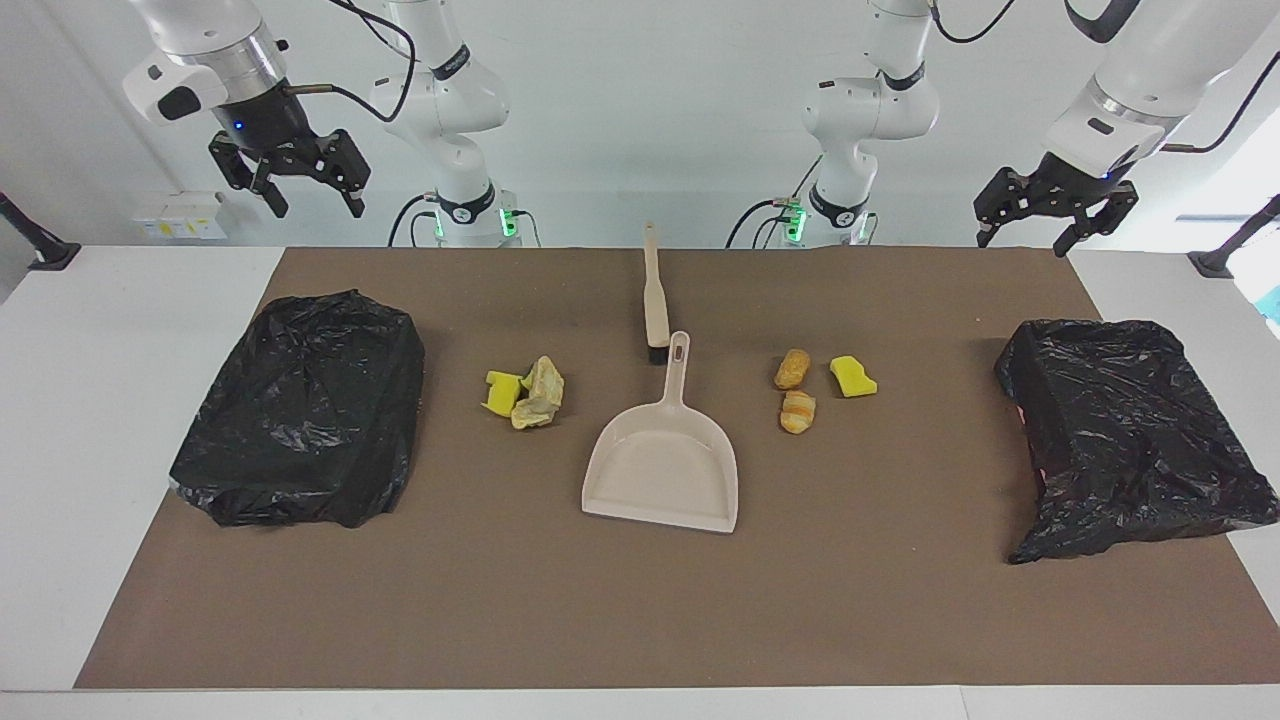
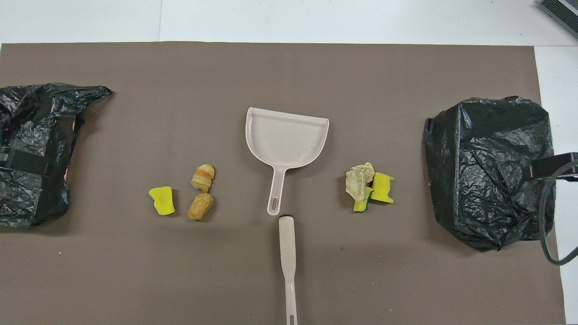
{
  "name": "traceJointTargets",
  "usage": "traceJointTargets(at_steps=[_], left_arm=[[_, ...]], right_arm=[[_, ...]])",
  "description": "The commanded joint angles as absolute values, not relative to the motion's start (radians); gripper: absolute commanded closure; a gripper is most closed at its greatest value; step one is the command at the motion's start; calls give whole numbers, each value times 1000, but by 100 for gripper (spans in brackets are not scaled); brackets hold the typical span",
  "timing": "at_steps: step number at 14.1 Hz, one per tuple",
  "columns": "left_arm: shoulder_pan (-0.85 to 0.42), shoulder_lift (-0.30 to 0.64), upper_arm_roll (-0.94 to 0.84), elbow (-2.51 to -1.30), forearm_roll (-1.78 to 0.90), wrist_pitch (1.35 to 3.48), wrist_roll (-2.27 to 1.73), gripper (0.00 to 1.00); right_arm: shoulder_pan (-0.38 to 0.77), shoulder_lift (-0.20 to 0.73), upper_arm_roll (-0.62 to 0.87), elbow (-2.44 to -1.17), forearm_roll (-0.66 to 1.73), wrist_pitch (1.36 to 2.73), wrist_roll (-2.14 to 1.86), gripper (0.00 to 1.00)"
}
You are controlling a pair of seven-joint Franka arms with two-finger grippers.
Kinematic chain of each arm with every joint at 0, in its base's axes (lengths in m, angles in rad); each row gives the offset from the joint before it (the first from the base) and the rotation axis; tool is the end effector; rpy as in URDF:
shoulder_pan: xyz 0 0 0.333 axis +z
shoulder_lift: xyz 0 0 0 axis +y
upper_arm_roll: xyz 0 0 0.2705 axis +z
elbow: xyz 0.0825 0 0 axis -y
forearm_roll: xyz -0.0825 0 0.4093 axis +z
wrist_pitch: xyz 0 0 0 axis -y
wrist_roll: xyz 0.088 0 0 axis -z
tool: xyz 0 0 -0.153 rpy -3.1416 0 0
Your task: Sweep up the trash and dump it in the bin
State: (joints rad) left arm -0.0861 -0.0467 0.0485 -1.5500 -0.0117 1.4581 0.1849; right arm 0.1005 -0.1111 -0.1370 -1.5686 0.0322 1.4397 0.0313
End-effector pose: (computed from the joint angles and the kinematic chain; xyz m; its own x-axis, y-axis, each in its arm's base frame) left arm 0.5532 -0.0222 0.5601 0.9741 -0.2221 -0.0419 -0.2213 -0.9750 0.0220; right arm 0.5346 -0.0176 0.5843 0.9978 -0.0624 -0.0202 -0.0633 -0.9969 -0.0465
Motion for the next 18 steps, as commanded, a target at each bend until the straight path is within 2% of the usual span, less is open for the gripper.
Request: traceJointTargets(at_steps=[1, 9, 18], left_arm=[[-94, -51, 54, -1540, 6, 1442, 212, 0], [-94, -57, 54, -1551, 3, 1442, 232, 0], [-133, -81, 40, -1595, 3, 1436, 236, 0]], right_arm=[[97, -109, -133, -1568, 46, 1450, 2, 0], [97, -117, -130, -1572, 44, 1417, 2, 0], [104, -114, -123, -1575, 44, 1459, 9, 0]])
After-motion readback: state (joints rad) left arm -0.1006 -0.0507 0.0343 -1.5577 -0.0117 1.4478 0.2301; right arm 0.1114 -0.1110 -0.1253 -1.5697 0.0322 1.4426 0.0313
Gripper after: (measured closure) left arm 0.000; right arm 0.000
